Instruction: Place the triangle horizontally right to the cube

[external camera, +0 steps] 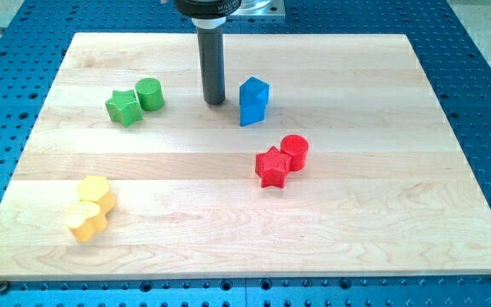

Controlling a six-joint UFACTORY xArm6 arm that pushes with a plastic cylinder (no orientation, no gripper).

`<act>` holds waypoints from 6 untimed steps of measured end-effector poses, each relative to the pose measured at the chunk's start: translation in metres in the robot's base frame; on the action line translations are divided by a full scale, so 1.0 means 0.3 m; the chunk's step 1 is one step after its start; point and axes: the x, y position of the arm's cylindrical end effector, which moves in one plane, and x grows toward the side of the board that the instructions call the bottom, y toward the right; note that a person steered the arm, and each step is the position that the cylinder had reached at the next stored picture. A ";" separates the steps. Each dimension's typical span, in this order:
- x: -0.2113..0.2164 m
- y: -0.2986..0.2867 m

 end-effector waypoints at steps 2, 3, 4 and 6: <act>0.031 0.008; 0.132 0.079; 0.139 0.350; 0.109 0.567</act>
